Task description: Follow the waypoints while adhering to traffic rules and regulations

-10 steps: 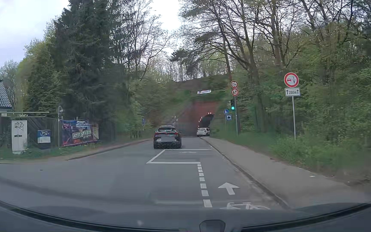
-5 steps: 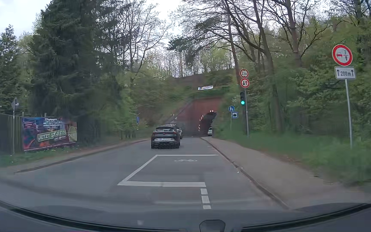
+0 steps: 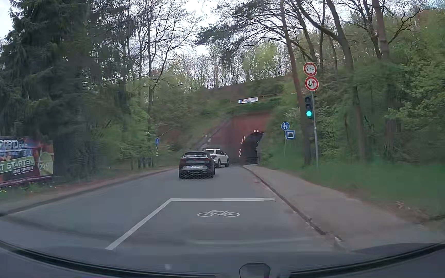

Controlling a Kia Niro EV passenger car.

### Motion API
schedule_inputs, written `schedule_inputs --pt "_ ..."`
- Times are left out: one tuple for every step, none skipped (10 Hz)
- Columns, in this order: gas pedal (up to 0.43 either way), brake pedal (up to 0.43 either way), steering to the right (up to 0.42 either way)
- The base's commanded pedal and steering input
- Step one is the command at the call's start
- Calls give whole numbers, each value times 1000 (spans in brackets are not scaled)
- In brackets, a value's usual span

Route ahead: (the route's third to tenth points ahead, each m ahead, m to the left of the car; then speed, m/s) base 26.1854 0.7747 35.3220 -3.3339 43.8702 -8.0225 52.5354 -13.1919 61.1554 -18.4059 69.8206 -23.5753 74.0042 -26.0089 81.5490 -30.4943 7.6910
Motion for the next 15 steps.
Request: schedule_inputs --pt "110 0 -6" --pt "110 0 -6" --pt "110 0 -7" --pt "110 0 -6" --pt "110 0 -6" --pt "110 0 -6" --pt "110 0 -6" --pt "110 0 -7" --pt "110 0 -6" --pt "110 0 -7" --pt "98 0 -8" --pt "98 0 -10" --pt "98 0 -13" --pt "98 0 -16" --pt "98 0 -21"
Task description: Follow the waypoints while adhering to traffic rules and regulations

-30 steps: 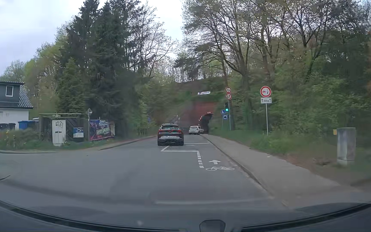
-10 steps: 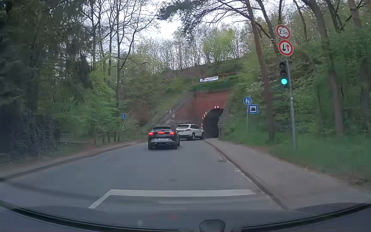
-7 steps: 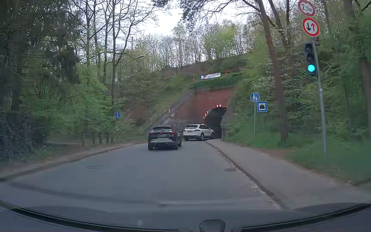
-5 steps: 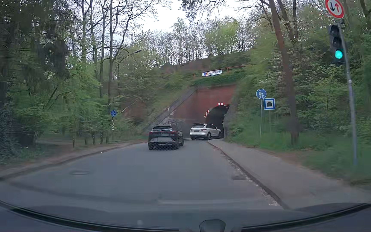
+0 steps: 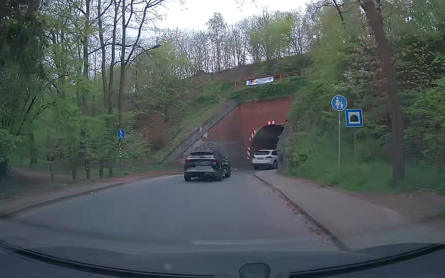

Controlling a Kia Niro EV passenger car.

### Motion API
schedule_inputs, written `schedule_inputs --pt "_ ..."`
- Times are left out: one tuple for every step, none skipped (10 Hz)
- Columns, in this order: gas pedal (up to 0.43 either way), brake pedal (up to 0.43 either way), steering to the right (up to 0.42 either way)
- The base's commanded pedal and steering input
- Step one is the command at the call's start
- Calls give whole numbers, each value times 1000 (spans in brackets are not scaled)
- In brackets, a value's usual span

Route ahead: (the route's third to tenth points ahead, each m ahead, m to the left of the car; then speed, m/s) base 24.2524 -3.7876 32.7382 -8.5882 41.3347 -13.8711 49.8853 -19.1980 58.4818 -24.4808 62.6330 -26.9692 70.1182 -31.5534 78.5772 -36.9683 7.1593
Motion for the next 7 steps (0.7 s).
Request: schedule_inputs --pt "98 0 -22" --pt "98 0 -24" --pt "98 0 -25" --pt "110 0 -26" --pt "110 0 -26" --pt "110 0 -26" --pt "110 0 -27"
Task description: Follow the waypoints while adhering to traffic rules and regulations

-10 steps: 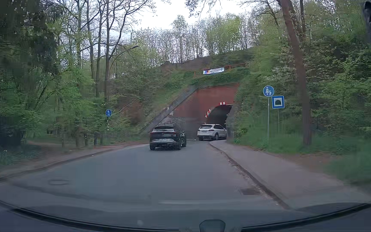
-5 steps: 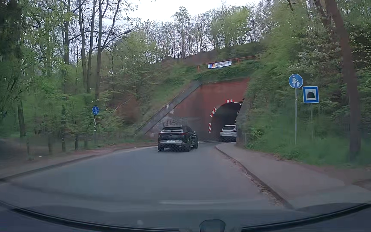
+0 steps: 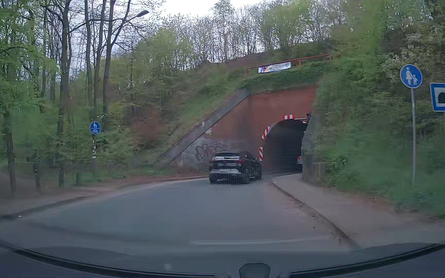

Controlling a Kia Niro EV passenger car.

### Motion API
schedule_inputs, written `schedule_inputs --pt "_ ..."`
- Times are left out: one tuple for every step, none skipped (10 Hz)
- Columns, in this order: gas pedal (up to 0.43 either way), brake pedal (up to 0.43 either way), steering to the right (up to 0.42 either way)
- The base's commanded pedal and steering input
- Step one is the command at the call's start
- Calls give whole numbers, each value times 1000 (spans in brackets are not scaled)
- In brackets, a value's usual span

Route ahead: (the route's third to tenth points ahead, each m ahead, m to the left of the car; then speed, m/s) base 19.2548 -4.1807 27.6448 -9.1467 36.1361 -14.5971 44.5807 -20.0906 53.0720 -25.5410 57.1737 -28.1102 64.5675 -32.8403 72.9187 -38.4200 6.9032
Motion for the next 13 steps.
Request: schedule_inputs --pt "110 0 -28" --pt "110 0 -28" --pt "110 0 -27" --pt "98 0 -27" --pt "87 0 -25" --pt "87 0 -24" --pt "79 0 -24" --pt "79 0 -21" --pt "79 0 -16" --pt "67 0 -9" --pt "67 0 -6" --pt "67 0 -4" --pt "67 0 6"
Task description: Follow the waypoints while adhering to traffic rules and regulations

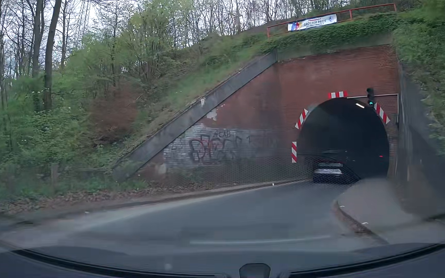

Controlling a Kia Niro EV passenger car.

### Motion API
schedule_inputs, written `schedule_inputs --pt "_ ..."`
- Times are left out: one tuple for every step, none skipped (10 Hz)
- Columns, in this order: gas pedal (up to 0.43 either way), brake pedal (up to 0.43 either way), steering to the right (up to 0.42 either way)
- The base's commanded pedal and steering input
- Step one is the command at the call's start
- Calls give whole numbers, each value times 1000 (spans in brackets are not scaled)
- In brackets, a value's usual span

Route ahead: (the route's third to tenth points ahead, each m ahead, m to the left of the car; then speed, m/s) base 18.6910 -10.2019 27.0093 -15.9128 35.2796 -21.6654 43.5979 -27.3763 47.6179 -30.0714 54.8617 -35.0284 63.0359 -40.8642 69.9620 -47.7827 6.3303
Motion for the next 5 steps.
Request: schedule_inputs --pt "67 0 28" --pt "67 0 51" --pt "67 0 78" --pt "67 0 104" --pt "67 0 125"
